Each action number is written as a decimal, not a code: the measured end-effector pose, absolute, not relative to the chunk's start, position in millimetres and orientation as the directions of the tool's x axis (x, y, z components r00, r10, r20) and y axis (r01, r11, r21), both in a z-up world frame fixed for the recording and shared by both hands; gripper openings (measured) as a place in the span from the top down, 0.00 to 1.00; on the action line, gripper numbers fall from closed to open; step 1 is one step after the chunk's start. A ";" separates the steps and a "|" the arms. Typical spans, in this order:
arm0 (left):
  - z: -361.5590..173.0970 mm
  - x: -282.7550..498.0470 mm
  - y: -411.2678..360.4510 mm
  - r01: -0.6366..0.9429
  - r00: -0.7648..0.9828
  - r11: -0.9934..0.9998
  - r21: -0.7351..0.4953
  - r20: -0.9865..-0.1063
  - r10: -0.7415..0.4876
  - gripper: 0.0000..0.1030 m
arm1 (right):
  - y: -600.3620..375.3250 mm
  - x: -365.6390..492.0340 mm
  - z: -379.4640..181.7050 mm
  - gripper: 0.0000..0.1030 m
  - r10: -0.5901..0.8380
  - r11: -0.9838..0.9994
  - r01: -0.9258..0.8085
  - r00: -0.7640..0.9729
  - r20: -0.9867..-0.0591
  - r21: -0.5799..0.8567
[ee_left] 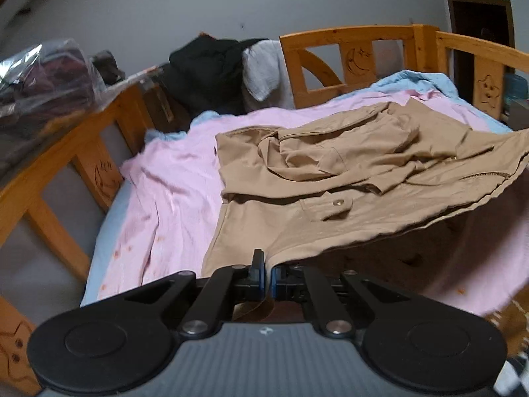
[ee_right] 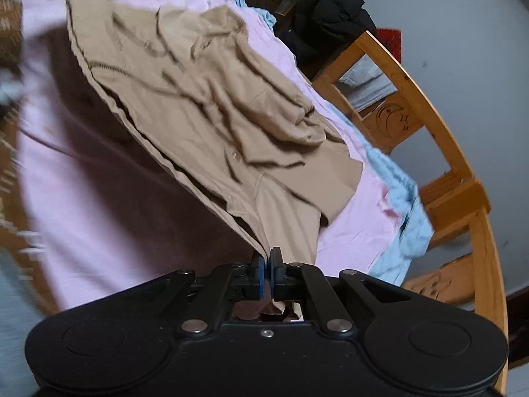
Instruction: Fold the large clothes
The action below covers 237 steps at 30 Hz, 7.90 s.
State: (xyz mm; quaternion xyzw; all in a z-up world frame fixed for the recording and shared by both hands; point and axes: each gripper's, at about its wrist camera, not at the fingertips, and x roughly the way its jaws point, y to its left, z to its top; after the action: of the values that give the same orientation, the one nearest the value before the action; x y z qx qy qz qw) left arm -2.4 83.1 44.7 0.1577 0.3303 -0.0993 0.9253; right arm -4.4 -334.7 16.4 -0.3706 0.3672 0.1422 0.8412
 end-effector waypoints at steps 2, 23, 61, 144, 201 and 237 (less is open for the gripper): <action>55.9 -2.8 87.1 0.295 0.748 0.935 0.199 -0.657 -0.096 0.97 | -334.8 -12.4 34.7 0.98 -0.011 0.708 -0.514 0.678 -0.735 -0.485; -5.6 285.3 67.3 0.234 0.571 0.962 0.142 -0.821 -0.018 0.93 | -345.3 255.1 -24.1 0.96 -0.119 0.853 -0.322 0.646 -0.754 -0.411; -48.4 169.6 174.1 -0.209 0.624 0.969 -0.134 -0.781 0.027 0.32 | -436.2 151.1 -88.0 0.65 -0.151 0.942 0.314 0.715 -0.683 0.120; -78.2 58.9 153.6 -0.307 0.730 0.709 -0.635 -0.635 -0.253 0.33 | -185.2 75.2 -116.5 0.36 -0.014 0.924 -0.173 0.875 -0.484 -0.341; 15.5 22.6 -175.2 0.746 0.612 0.630 0.215 -0.593 -0.523 1.00 | -393.7 169.0 -17.8 0.12 0.552 0.694 0.028 0.621 -0.557 0.719; 3.5 26.3 -183.8 0.871 0.374 0.490 -0.048 -0.582 -0.722 0.53 | -452.2 118.0 -96.2 0.95 0.116 0.982 0.040 0.633 -0.765 0.182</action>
State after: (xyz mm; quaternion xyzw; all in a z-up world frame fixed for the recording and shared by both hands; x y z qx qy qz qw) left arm 26.3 -183.8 3.5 0.1347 0.2757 -0.4868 0.8178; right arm 118.0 -452.2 -96.2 0.0913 0.4278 0.0211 0.8990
